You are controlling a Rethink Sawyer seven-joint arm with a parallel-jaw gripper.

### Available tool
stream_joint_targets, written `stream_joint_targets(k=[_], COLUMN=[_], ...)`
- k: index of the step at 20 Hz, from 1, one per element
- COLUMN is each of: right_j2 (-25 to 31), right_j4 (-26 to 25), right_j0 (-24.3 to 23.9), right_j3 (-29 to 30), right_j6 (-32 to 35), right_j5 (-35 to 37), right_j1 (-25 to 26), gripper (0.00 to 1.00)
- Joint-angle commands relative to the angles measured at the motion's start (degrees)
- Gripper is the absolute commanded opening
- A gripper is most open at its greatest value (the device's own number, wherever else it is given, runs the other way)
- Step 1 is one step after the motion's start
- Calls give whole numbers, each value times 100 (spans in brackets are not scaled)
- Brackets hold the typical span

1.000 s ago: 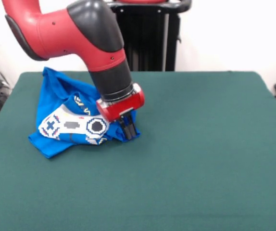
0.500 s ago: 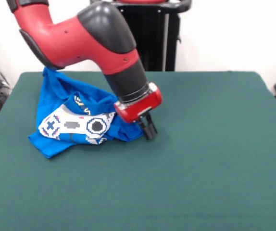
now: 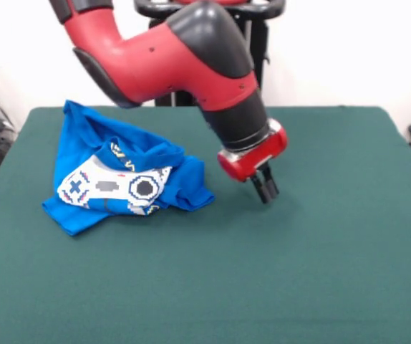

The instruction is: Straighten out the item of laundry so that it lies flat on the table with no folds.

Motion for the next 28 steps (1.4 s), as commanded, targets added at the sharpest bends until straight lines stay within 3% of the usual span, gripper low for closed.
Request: stream_joint_targets(k=[1, 6, 9, 16, 23, 28], right_j2=[-403, -1459, -1709, -2240, -2373, -2497], right_j4=[547, 308, 221, -133, -51, -54], right_j0=[627, 1412, 1593, 2054, 2157, 2252], right_j3=[-220, -978, -1212, -1512, -1494, -1507], right_j6=[1491, 1204, 1111, 1086, 949, 812], right_j5=[502, 1624, 1890, 1969, 1719, 1942], right_j1=[-841, -1404, -1470, -1184, -993, -843], gripper=[0, 0, 0, 0, 0, 0])
